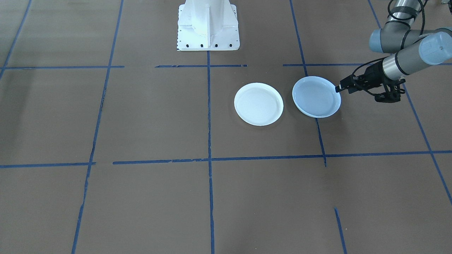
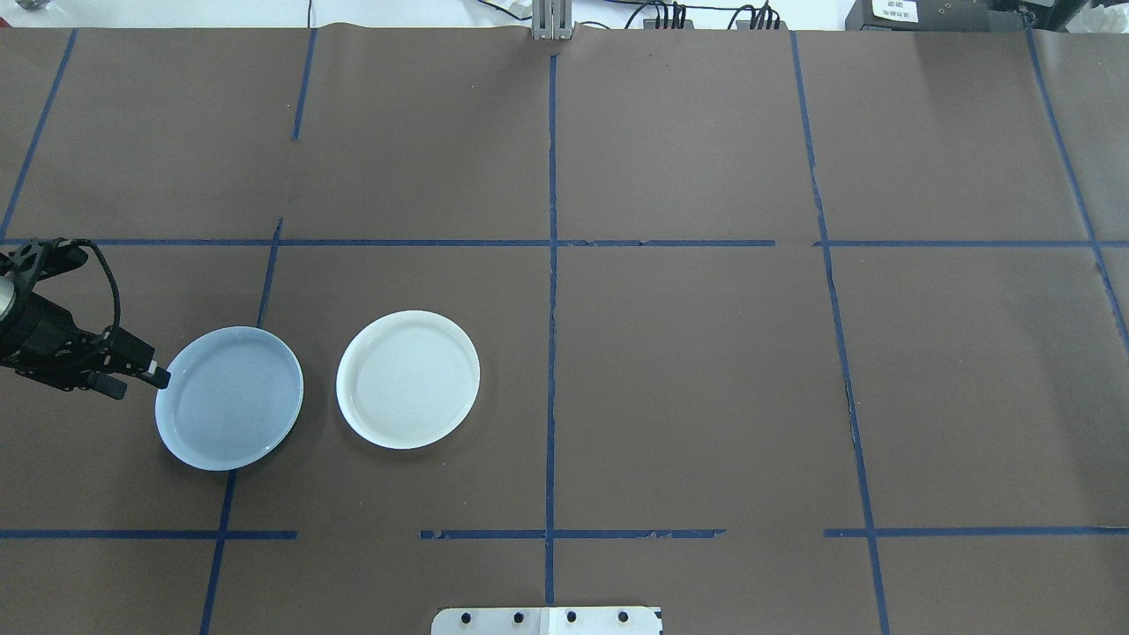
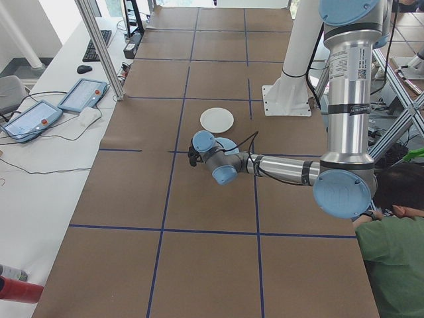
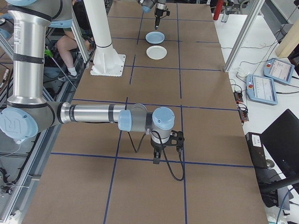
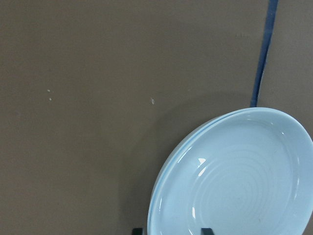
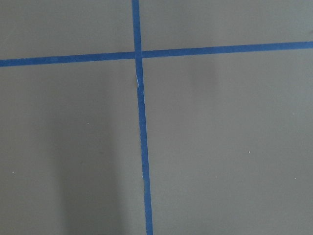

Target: Stack plate in center

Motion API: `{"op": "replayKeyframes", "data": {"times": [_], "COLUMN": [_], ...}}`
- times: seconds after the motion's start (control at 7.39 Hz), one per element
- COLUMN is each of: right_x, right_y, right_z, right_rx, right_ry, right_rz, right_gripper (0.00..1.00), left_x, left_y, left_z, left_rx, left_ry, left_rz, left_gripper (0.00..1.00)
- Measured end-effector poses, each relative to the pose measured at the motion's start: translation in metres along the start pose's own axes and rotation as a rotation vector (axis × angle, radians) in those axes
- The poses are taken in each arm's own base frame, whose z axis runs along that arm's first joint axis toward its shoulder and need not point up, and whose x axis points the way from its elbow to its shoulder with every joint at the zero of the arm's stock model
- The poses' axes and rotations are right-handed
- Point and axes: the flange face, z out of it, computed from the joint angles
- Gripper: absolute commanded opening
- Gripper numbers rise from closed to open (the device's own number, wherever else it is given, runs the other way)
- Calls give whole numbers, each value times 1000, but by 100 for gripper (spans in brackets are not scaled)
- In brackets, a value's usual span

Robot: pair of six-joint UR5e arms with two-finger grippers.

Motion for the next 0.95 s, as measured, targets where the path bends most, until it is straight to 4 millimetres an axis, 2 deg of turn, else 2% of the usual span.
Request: {"op": "replayKeyframes", "data": {"times": [0.27,0.41,0.54,0.68,0.95], "right_x": [0,0,0,0,0], "right_y": [0,0,0,0,0], "right_z": [0,0,0,0,0], "right_rx": [0,0,0,0,0], "right_ry": [0,0,0,0,0], "right_rz": [0,0,0,0,0], "right_gripper": [100,100,100,100,100], "left_x": [32,55,84,120,192], "left_y": [8,13,21,30,31], "left_z": [-15,-21,-18,-3,34], "left_rx": [20,29,36,41,93], "left_ry": [33,54,70,71,34], "left_rz": [-1,-15,-30,-66,-174], "left_gripper": [100,100,100,100,100]}}
